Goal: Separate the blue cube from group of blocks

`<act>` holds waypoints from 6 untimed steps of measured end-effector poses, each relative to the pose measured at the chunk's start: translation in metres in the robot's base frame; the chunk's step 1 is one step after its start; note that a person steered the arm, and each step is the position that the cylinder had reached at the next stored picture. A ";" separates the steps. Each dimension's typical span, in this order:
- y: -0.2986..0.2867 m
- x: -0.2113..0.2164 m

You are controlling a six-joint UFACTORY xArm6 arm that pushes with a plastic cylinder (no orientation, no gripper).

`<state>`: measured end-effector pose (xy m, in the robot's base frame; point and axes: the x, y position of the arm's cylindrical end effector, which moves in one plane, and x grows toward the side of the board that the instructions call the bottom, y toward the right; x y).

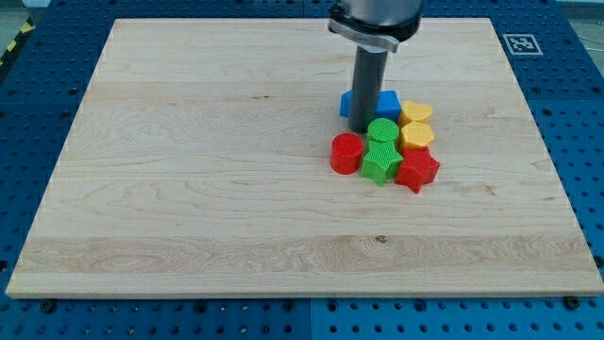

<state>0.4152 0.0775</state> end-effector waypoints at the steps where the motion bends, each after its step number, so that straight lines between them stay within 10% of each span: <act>1: 0.021 0.000; 6: 0.057 -0.063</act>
